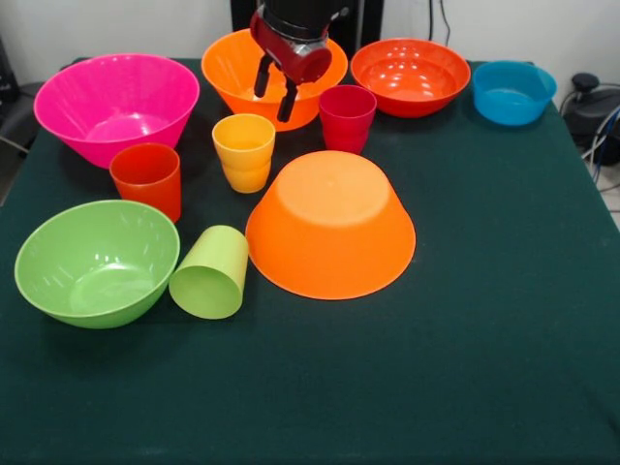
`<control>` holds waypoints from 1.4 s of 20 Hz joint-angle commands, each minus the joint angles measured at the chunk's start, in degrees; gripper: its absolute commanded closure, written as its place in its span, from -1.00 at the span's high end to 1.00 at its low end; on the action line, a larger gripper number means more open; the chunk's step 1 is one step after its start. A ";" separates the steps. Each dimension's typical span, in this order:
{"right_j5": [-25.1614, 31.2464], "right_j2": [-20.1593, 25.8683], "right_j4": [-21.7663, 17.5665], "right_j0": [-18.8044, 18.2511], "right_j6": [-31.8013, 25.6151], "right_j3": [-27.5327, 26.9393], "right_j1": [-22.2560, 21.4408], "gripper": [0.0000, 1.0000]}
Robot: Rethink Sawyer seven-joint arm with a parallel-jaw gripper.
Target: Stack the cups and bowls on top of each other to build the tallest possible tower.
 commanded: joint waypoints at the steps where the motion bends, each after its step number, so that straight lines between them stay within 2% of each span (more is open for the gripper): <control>1: 2.33 3.08 1.08 0.46 4.55 -3.76 -1.88 1.00; 4: 5.72 4.45 -0.66 -1.50 0.95 -3.87 -3.96 1.00; 8: 7.62 5.29 -1.11 -2.84 -0.36 -3.46 -5.66 1.00; 17: 7.74 6.72 -2.15 -3.83 -0.96 -2.81 -6.70 1.00; 19: 8.00 6.32 -1.98 -3.39 -0.50 -2.93 -6.70 1.00; 22: 6.84 2.57 0.74 0.72 5.29 -2.79 -5.73 1.00; 24: 6.74 2.42 0.16 1.14 4.71 -2.31 -6.37 1.00; 28: 15.01 2.75 -0.36 2.11 2.17 -0.45 -11.74 1.00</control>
